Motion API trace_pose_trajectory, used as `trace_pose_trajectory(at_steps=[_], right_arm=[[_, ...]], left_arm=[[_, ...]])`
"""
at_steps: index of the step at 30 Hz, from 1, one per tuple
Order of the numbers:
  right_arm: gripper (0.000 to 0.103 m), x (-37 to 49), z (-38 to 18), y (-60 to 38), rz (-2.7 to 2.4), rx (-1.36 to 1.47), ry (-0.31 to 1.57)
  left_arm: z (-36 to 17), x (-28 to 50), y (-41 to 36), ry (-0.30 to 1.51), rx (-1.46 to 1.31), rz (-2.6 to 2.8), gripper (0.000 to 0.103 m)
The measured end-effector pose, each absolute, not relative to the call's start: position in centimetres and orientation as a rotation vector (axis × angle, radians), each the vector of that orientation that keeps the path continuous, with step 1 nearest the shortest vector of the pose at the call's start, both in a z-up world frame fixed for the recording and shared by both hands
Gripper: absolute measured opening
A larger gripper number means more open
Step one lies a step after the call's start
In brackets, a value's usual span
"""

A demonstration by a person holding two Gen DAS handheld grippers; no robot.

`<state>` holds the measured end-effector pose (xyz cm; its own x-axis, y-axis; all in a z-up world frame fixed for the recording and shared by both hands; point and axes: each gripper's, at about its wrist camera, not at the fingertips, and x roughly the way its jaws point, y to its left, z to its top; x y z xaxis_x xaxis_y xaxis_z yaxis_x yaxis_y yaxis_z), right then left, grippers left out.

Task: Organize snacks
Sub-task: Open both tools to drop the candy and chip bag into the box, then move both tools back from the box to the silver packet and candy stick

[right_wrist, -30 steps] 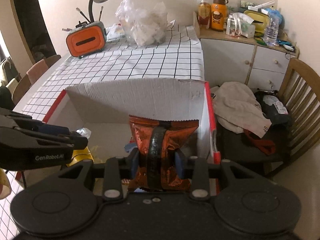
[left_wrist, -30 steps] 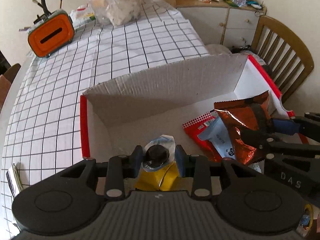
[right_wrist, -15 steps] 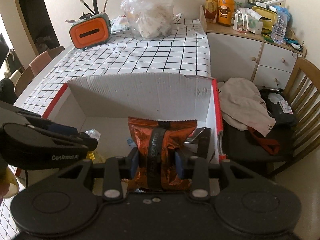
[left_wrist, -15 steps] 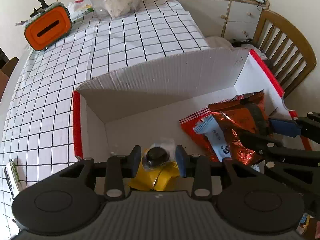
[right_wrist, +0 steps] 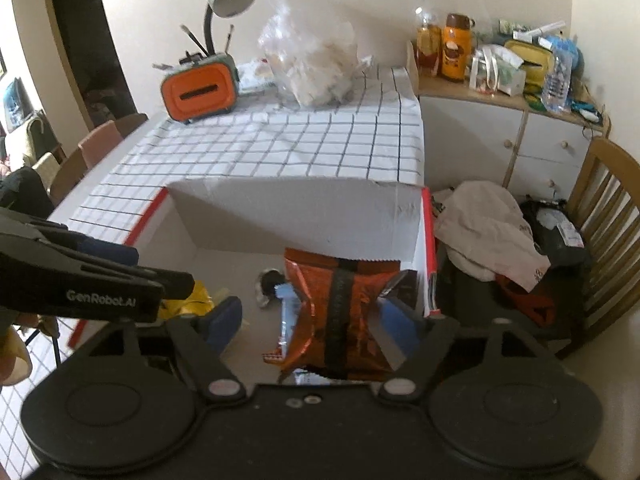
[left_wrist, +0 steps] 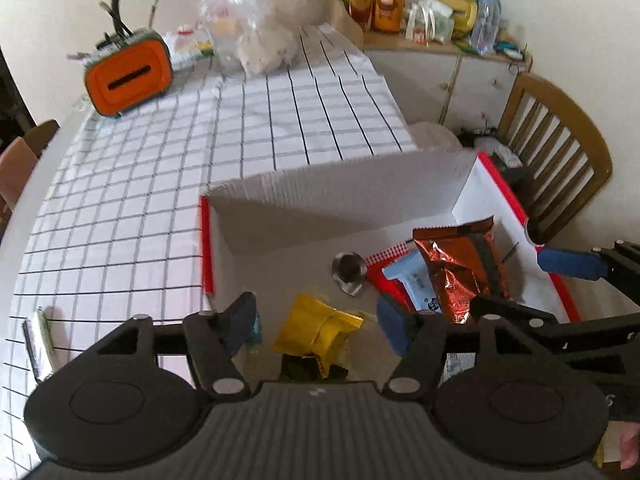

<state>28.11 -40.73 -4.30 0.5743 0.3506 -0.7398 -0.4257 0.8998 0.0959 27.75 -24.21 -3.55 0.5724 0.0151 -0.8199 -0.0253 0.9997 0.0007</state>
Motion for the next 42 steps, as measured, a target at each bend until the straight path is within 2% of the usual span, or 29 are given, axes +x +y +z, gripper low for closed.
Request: trace_pose_trajectory(at_steps=[13,15,25,42], right_arm=[[0.089,24.3,-1.3,-38.6,0.525,-0.089,0.792],[0.096,23.8,-0.9,-37.9,0.535,-0.086,0.782],[0.103,21.1,0.1,-31.8,0.602,-0.130,0.734],[0.103,20.9,-4.3,-15.5,0.704,-0.223,0.836]], left_arm=[[-0.2,21.8,-20.3,0.811,0.001,0.061,0.079],[0.2,20.7,-19.7,0.773,0.016,0.088,0.079],[0.6,15.3,-13.5,0.674,0.022,0.141,0.086],[-5.5,10.3,0.4,0.825,-0.073,0.388,0.086]])
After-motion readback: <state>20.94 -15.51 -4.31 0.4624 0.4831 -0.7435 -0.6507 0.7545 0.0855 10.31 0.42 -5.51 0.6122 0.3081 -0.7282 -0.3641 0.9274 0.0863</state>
